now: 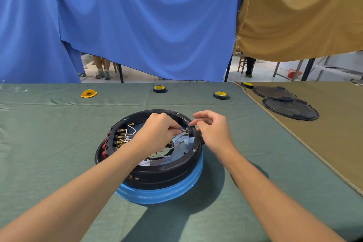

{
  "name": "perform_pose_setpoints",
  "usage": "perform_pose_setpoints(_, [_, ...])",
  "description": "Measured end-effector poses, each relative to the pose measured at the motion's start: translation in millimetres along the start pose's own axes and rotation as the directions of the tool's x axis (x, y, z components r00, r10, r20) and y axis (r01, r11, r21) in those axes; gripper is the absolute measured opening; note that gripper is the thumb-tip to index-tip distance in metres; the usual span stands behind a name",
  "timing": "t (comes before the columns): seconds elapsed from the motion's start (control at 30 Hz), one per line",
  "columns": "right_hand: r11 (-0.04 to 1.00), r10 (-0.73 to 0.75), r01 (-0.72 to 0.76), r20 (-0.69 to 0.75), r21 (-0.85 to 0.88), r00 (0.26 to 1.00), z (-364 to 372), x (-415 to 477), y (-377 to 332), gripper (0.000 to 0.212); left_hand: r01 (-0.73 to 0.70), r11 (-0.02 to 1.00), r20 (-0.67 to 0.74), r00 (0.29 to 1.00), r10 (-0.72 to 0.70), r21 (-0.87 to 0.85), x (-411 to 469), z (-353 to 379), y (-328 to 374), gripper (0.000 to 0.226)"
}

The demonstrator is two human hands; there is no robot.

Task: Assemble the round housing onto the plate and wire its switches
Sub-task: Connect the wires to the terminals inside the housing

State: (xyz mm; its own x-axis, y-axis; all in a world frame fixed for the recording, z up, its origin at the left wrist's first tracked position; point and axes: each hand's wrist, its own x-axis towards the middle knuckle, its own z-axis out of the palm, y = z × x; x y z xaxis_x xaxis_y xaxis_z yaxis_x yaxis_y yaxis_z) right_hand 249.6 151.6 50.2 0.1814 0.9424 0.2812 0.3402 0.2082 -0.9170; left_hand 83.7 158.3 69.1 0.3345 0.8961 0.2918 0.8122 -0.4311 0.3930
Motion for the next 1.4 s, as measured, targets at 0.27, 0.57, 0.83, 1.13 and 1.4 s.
perform_pose_setpoints(0.27, [1.000, -0.004, 0.004, -0.028, 0.003, 1.000, 5.3, 1.4, 2.2, 0.029, 0.056, 0.998, 0.004, 0.998, -0.056, -0.030, 0.5, 3.2, 6.0, 0.017])
perform_pose_setpoints(0.57, [0.984, -0.050, 0.033, -0.093, -0.173, 0.994, 20.9, 0.7, -0.3, 0.024, -0.003, 1.000, -0.140, 0.990, 0.005, 0.015, -5.7, 2.6, 10.4, 0.016])
perform_pose_setpoints(0.83, [0.981, -0.044, 0.025, -0.091, -0.192, 0.995, 17.6, -1.4, 1.6, 0.020, -0.304, 0.910, -0.394, 0.828, 0.399, 0.283, -12.0, 0.3, 13.0, 0.005])
perform_pose_setpoints(1.13, [0.985, -0.024, 0.002, -0.125, -0.173, 0.992, 21.2, -1.8, 4.6, 0.019, -0.055, 0.982, -0.139, 0.987, 0.082, 0.182, -5.9, 3.8, 5.9, 0.017])
perform_pose_setpoints(1.4, [0.984, -0.016, -0.008, -0.132, -0.180, 0.991, 22.3, -2.1, 6.3, 0.019, -0.028, 0.994, -0.088, 0.995, 0.038, 0.105, -3.5, 7.0, 8.2, 0.017])
